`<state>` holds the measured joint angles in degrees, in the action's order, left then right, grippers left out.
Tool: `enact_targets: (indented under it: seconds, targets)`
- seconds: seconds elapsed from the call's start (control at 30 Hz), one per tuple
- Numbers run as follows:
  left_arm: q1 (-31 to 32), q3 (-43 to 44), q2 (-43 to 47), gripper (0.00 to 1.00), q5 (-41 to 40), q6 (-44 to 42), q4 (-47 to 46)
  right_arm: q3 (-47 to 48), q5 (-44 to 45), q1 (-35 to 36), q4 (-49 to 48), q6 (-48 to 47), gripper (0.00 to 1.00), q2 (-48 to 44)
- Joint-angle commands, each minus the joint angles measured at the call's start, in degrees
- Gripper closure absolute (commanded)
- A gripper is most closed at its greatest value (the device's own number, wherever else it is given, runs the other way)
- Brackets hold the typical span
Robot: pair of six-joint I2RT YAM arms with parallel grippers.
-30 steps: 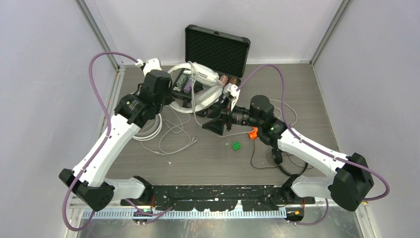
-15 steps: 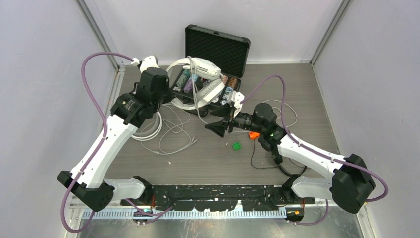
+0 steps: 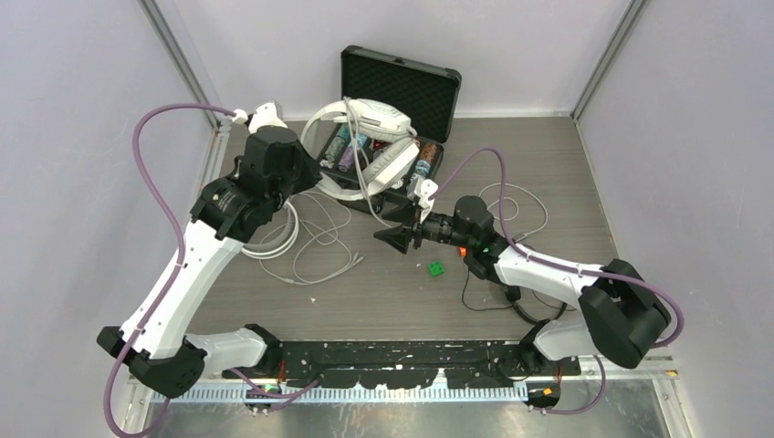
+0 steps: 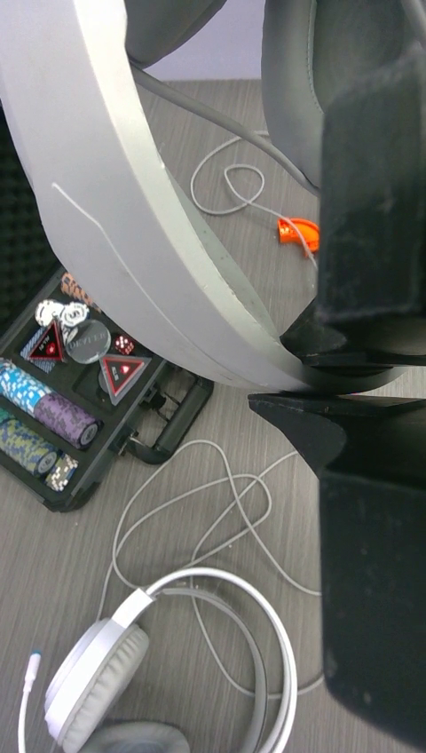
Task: Wrap the headphones
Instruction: Wrap the headphones cable around the headphones.
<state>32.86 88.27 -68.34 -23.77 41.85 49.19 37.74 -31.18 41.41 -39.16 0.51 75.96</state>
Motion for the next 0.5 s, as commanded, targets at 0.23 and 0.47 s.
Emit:
enact_targets:
  seconds: [0.23, 0.47]
  targets:
    - [-1.7, 2.6, 3.3, 1.00, 5.9, 9.7, -14.3, -2.3, 2.1, 0.3, -7.3, -0.6, 1.00, 2.2]
    - [-7.6, 3.7, 3.7, 1.00, 9.8, 12.3, -13.7, -2.5, 1.8, 0.3, -5.9, -0.6, 1.00, 2.0]
